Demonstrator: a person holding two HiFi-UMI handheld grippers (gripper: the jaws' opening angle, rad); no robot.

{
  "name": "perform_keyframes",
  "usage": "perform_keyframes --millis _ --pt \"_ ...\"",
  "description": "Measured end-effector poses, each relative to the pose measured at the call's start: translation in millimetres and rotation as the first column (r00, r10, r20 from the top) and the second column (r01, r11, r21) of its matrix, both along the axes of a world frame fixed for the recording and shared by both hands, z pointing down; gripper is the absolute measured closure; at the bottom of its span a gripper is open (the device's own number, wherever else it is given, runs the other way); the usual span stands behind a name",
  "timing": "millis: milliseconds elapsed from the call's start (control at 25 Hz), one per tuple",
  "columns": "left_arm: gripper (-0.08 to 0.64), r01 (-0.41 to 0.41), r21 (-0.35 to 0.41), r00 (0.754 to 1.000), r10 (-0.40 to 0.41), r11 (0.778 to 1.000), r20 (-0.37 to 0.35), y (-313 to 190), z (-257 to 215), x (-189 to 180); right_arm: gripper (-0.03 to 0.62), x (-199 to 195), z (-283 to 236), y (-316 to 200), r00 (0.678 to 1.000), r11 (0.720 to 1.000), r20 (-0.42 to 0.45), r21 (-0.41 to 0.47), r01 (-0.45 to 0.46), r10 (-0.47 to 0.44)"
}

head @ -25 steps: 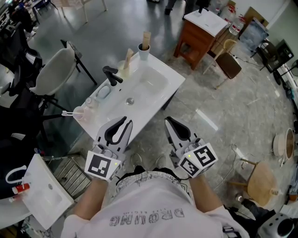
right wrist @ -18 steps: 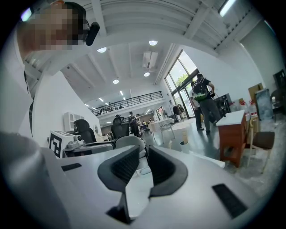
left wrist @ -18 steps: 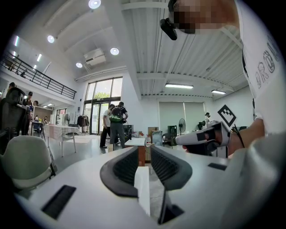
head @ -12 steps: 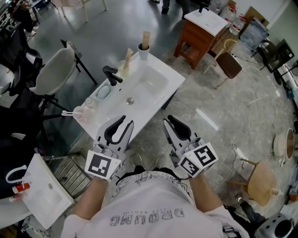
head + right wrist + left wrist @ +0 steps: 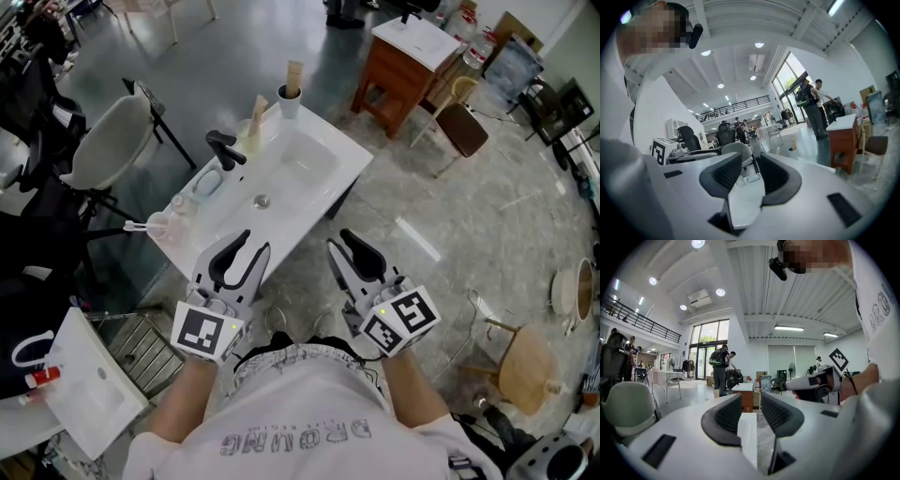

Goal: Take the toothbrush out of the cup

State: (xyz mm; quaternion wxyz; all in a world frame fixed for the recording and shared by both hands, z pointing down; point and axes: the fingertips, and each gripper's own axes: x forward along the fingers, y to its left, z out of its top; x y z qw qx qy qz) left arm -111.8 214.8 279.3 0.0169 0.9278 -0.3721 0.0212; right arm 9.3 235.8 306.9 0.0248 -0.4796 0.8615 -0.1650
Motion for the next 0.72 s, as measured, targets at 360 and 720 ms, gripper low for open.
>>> perform_keyframes --millis 360,720 --pt "0.393 0.010 -0.005 1.000 -0.010 1.000 0.010 2.9 0.9 0.3 0.428 3.3 0.4 3.4 1.000 1.000 0.001 -0.002 -0.001 0.001" --pt "0.353 0.016 -0.004 1.000 -0.016 1.000 0.011 7.2 1.2 4.3 0.397 10.0 -0.9 7.1 1.000 1.000 -0.004 0.000 0.000 0.000"
